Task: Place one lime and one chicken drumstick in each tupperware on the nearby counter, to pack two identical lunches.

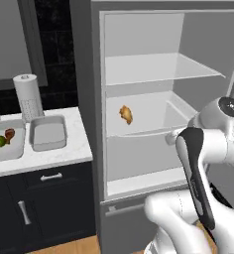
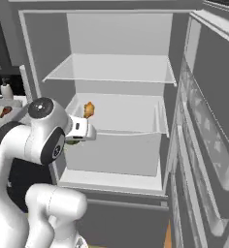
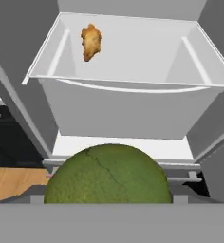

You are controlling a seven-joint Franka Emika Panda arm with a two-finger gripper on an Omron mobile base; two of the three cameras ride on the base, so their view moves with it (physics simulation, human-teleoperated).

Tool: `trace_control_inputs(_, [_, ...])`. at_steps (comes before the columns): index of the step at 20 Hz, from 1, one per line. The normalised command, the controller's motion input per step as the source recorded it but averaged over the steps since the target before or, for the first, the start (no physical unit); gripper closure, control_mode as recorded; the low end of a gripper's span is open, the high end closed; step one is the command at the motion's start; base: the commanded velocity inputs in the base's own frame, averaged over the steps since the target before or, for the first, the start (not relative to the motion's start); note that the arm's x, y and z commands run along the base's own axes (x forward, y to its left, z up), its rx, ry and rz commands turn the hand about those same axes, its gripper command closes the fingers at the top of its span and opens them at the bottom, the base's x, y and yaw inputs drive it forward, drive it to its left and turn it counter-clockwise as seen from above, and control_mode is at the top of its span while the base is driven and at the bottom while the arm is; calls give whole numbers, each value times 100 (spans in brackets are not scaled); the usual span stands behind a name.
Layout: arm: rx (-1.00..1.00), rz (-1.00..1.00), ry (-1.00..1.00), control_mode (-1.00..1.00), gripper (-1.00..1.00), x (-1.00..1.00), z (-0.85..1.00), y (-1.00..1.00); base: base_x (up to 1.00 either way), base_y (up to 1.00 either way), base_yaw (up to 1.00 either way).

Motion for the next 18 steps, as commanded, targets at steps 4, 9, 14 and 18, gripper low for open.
trace_control_inputs(4, [0,0,0,100,100,0,0,0,-92,100,17])
trace_control_inputs(9, [0,0,0,100,100,0,0,0,-16,100,13])
trace_control_inputs(14, [0,0,0,100,100,0,0,0,62,100,3])
trace_control_inputs(18, [0,0,0,100,100,0,0,0,100,97,-3])
